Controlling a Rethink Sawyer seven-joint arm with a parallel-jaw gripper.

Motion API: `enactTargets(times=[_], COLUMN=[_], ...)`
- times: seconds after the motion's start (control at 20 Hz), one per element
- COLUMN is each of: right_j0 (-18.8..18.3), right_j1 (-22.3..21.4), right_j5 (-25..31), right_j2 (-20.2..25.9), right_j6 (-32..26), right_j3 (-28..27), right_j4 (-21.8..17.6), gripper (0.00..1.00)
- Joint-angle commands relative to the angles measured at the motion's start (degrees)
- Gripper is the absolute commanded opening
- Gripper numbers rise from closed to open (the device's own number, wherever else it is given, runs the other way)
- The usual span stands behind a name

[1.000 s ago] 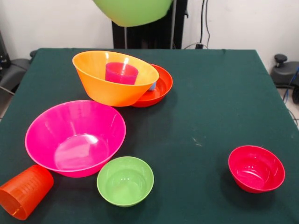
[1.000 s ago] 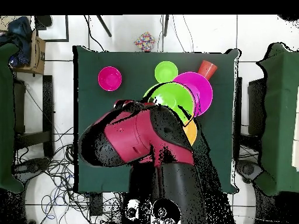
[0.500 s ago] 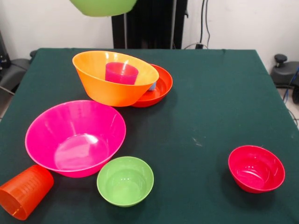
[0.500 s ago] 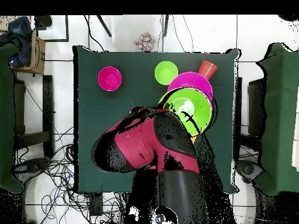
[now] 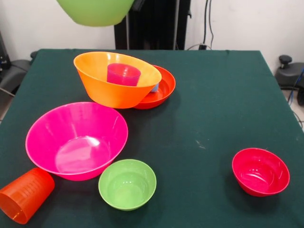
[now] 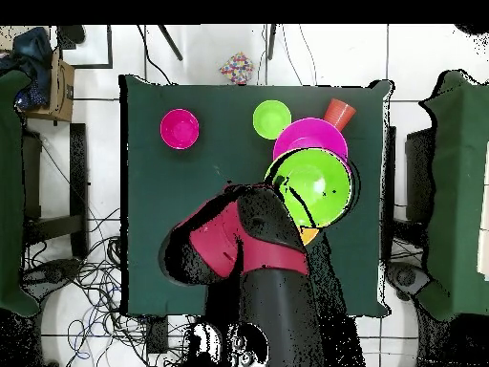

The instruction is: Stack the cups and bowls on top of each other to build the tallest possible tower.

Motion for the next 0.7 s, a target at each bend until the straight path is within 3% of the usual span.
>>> enactTargets(times=[0.05, 0.7], right_j0=[3.9, 8.3], right_j1=[7.4, 11.0], right_j5=[-3.3, -6.3], right_j2=[-2.7, -7.7], right_j6=[5.9, 8.8], right_j3=[2.7, 0.3], right_j4=[-7.8, -8.4], gripper=[0.0, 0.0])
